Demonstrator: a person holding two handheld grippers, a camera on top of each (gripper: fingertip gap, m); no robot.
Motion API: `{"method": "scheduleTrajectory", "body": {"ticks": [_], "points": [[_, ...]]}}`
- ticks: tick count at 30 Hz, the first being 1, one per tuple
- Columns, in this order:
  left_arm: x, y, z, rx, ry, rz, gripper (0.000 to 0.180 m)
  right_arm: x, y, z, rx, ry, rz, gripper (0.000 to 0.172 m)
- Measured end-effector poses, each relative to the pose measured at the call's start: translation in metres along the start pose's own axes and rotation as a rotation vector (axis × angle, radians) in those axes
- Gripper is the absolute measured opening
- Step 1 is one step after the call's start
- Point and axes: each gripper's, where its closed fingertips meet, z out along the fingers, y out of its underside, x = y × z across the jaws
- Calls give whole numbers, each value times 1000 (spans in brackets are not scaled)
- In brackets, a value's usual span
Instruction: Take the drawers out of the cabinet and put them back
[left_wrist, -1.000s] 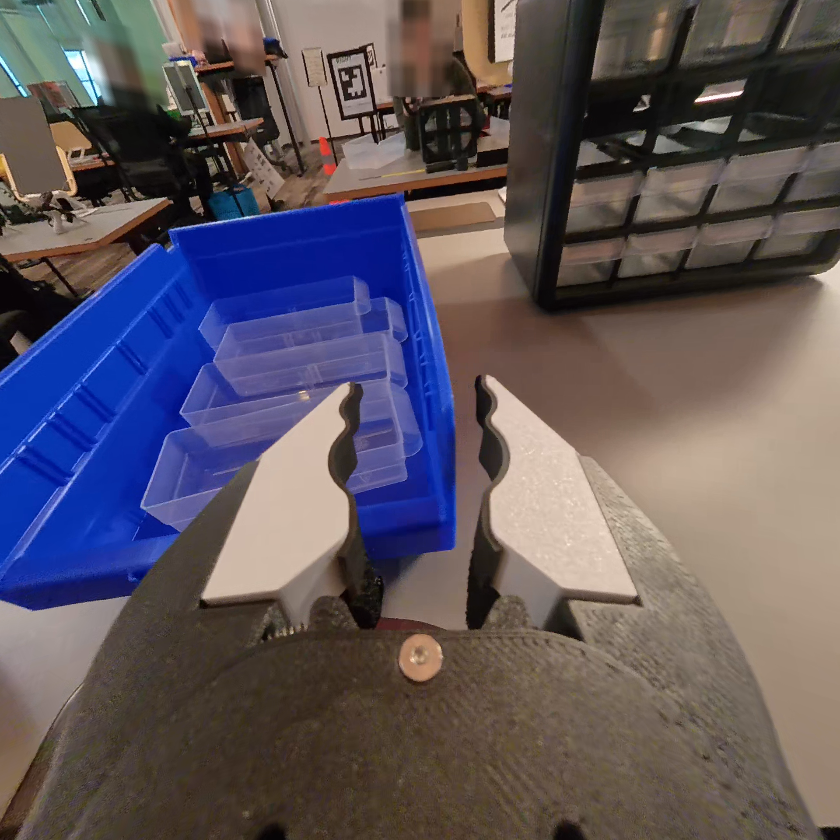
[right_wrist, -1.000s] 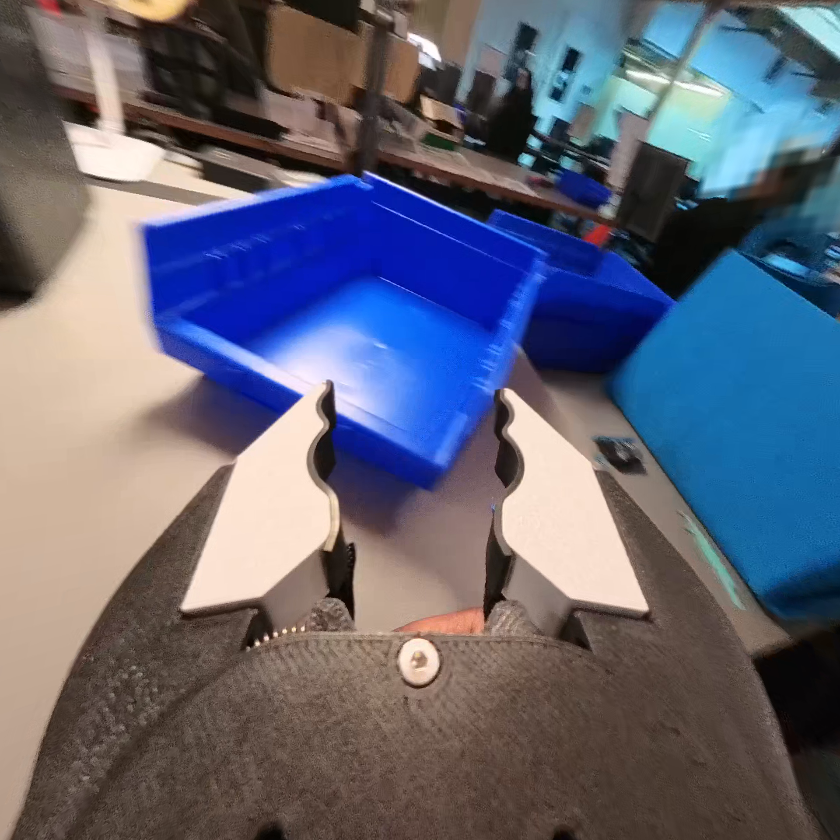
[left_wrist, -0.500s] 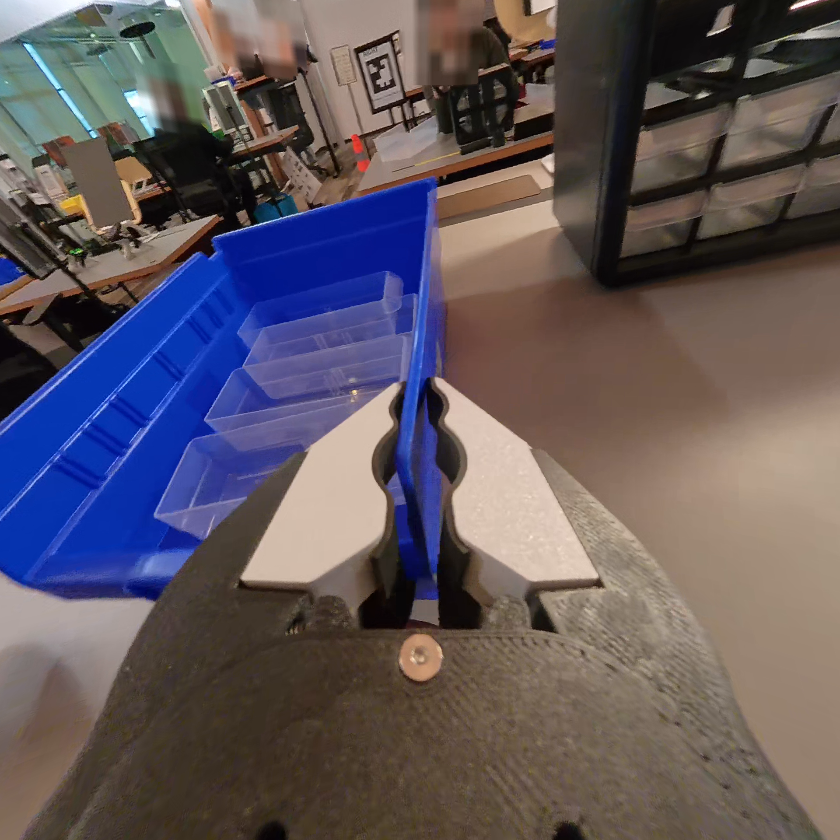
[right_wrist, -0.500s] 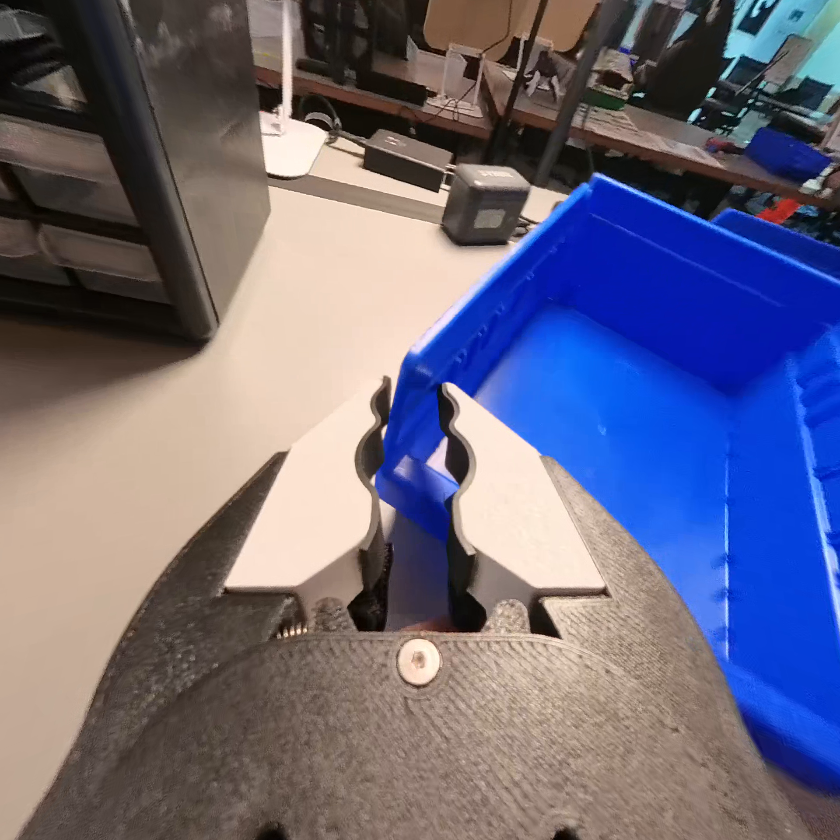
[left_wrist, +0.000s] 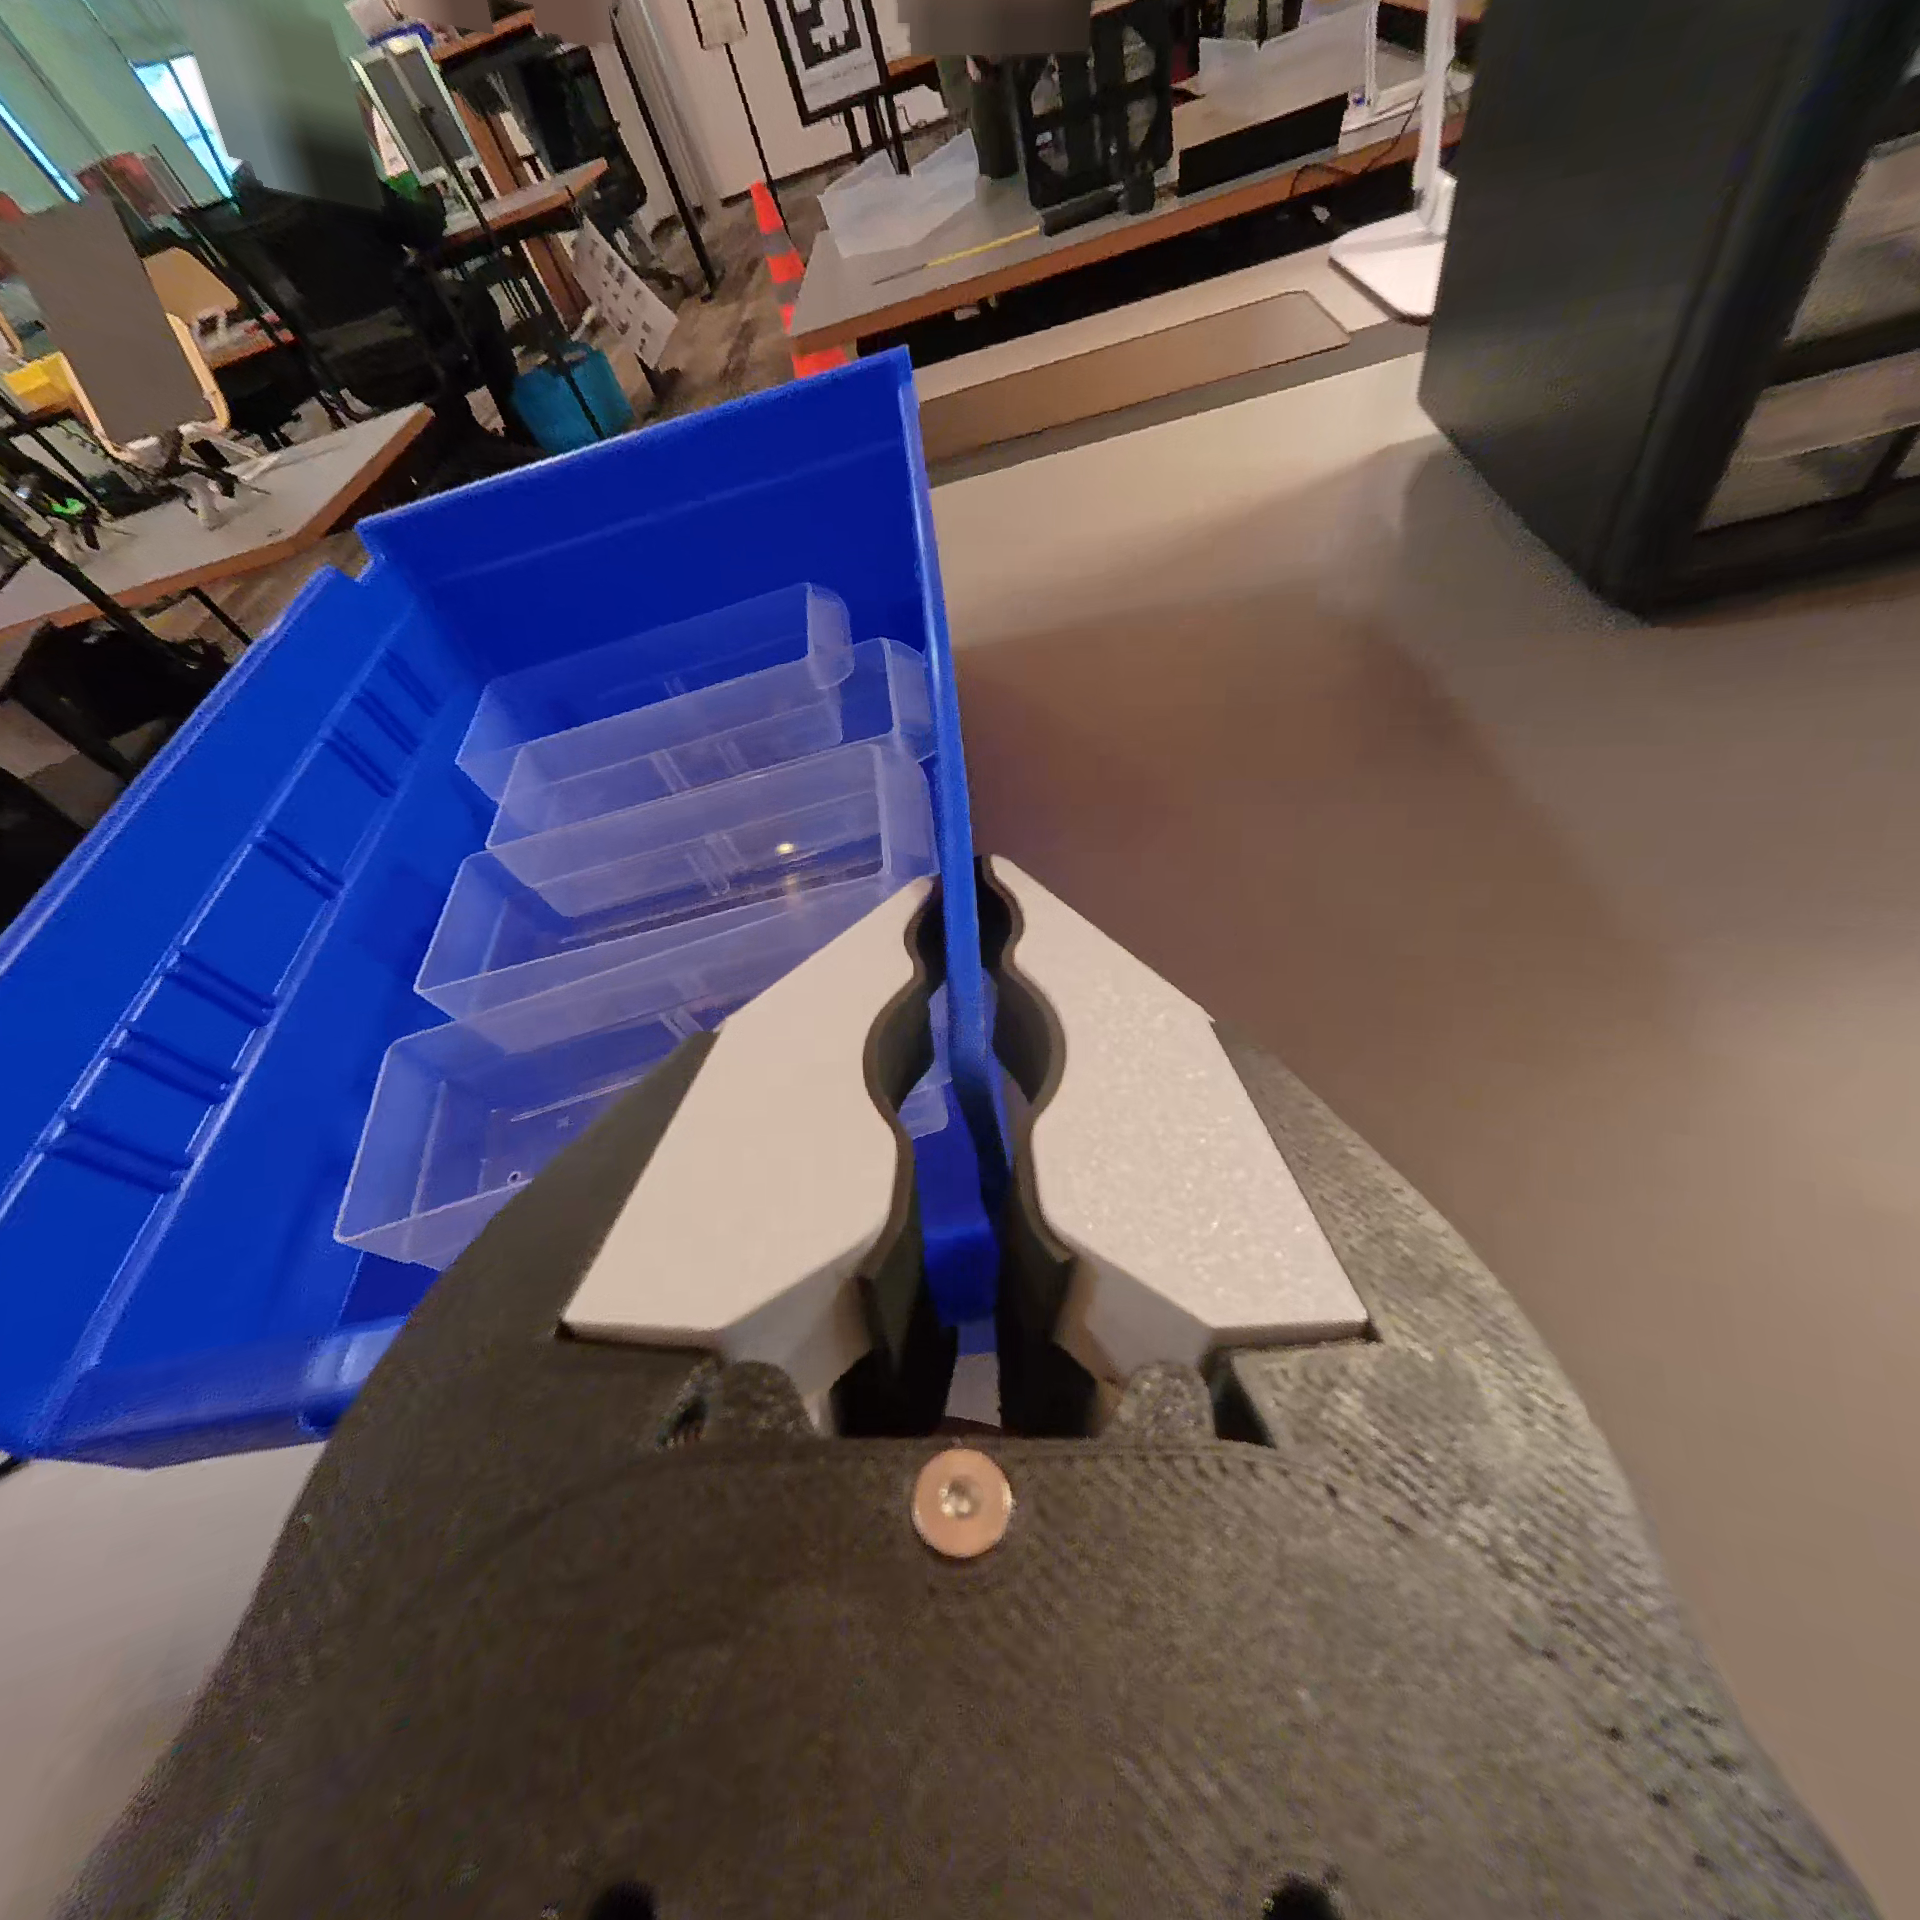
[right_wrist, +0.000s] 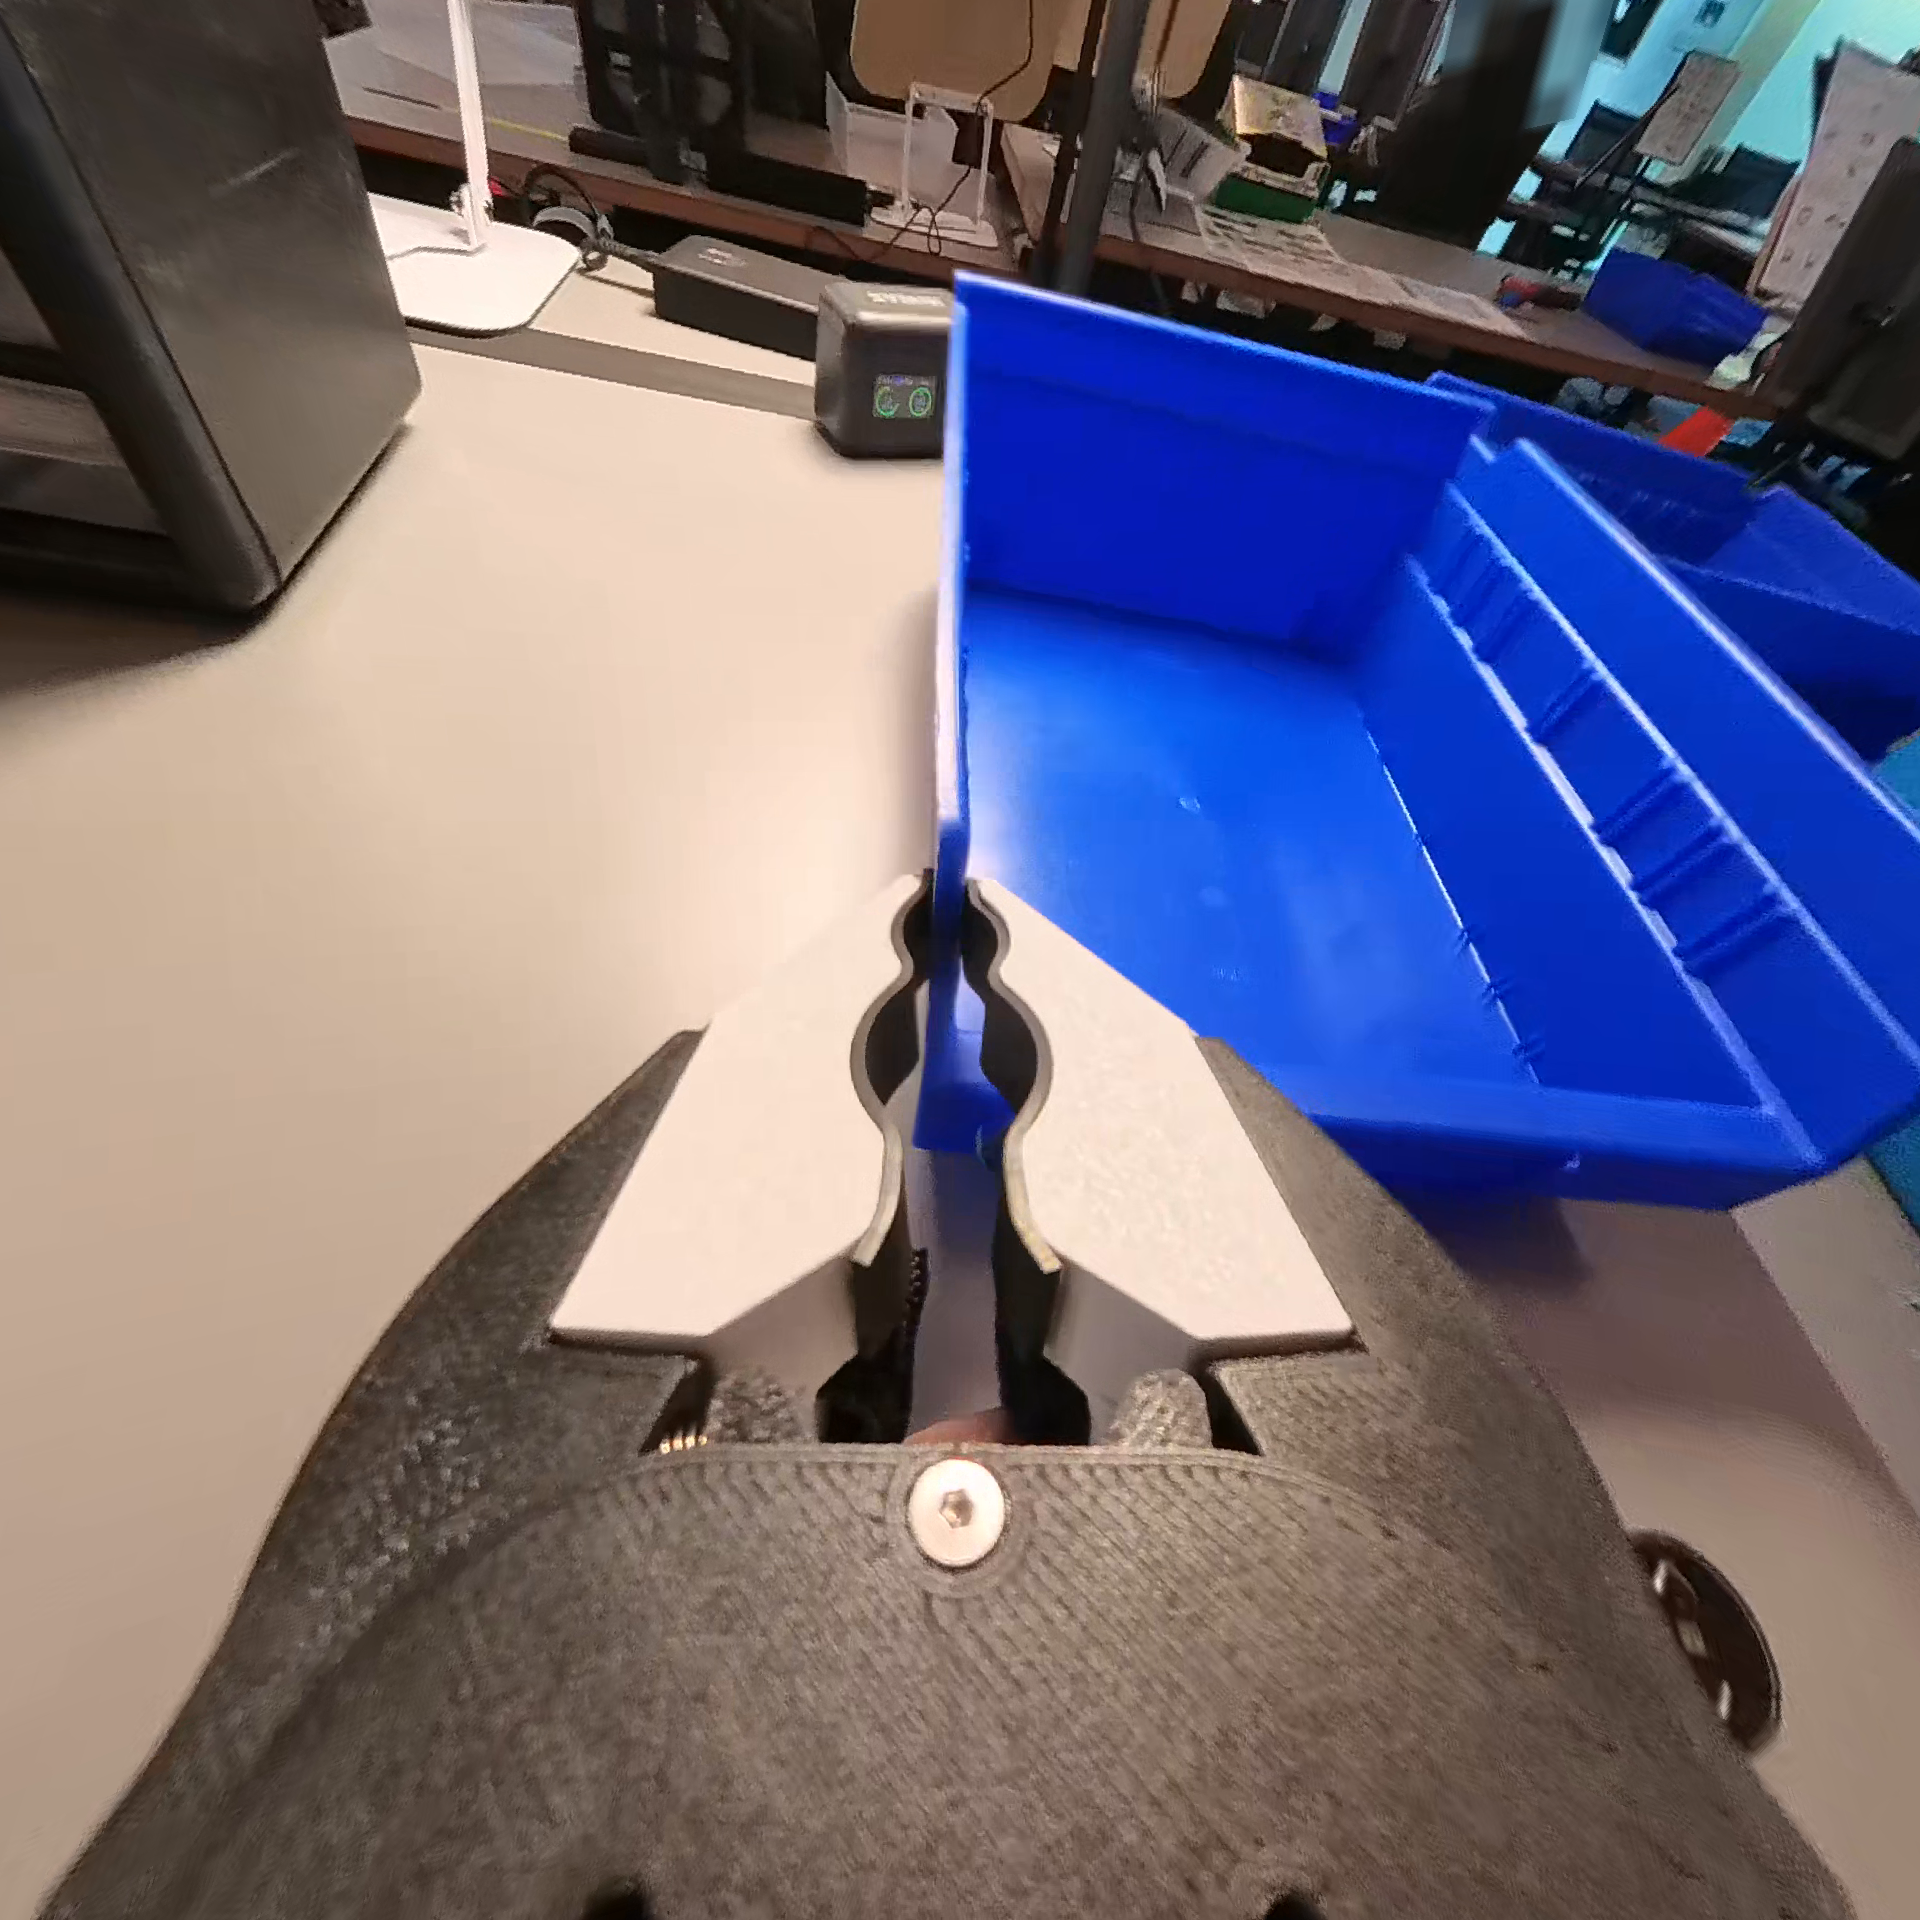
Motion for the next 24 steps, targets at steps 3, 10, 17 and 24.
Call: {"method": "scheduleTrajectory", "body": {"ticks": [3,10,17,24], "points": [[-13,-1,13,-20,24,1,3,-1,4,-13,5,-32,18,4],[-24,-6,38,-19,98,-24,4,-10,-1,-3,25,-44,25,6],[-4,-16,-11,61,107,-84,66,-15,-6,-40,49,-80,60,31],[-40,-19,-52,-54,121,-156,64,-83,-36,-70,107,-382,59,31]]}}
